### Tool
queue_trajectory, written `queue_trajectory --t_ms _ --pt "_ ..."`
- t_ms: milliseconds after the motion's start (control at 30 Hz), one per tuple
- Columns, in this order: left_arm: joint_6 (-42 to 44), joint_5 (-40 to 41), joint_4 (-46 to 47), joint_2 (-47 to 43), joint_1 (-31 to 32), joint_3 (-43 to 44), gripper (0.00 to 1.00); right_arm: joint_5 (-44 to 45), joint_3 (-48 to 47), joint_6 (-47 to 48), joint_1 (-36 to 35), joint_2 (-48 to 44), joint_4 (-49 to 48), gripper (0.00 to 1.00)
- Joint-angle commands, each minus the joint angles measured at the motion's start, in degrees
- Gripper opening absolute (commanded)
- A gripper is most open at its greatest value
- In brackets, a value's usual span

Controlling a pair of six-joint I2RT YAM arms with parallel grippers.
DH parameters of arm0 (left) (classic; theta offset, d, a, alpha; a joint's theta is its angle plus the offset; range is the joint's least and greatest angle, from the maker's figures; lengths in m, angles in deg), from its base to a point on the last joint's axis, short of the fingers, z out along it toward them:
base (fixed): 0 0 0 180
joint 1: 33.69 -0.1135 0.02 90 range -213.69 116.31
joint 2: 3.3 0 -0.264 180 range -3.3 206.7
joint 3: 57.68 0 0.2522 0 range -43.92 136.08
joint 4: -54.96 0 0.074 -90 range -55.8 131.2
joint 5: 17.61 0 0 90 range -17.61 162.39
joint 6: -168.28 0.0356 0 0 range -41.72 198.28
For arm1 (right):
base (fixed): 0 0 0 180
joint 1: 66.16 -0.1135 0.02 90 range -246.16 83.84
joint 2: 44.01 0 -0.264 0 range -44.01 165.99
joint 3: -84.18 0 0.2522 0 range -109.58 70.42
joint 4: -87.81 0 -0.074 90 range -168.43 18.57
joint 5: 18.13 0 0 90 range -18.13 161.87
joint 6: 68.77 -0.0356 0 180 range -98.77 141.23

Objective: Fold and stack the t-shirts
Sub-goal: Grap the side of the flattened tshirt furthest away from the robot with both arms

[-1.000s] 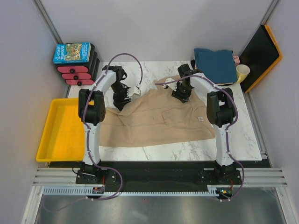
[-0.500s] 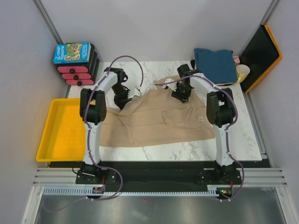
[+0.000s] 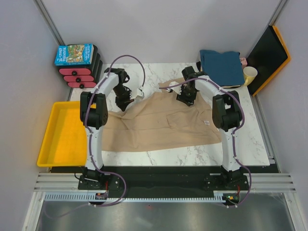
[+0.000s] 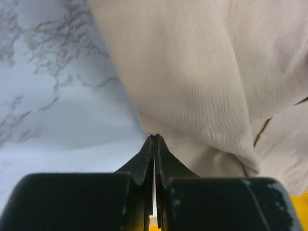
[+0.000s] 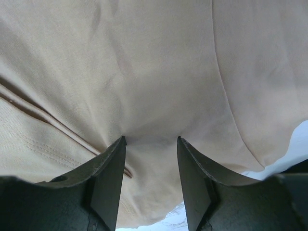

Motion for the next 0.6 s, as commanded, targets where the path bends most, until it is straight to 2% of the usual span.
queue_trajectory --t_ms 0,333,567 --pt "-4.30 1.69 0.68 -7.91 -0.94 2.72 0.02 1.25 1.79 1.16 -0.52 1.56 1.16 0.55" --pt "-7.11 4.95 4.98 -10.29 -1.29 2.37 0.02 2.13 2.85 1.61 -1.58 1.65 0.55 0.55" --pt "-10.01 12.68 17.02 -11.61 -1.56 -4.04 0.02 1.95 3.73 1.08 -1.75 1.38 0.02 0.54"
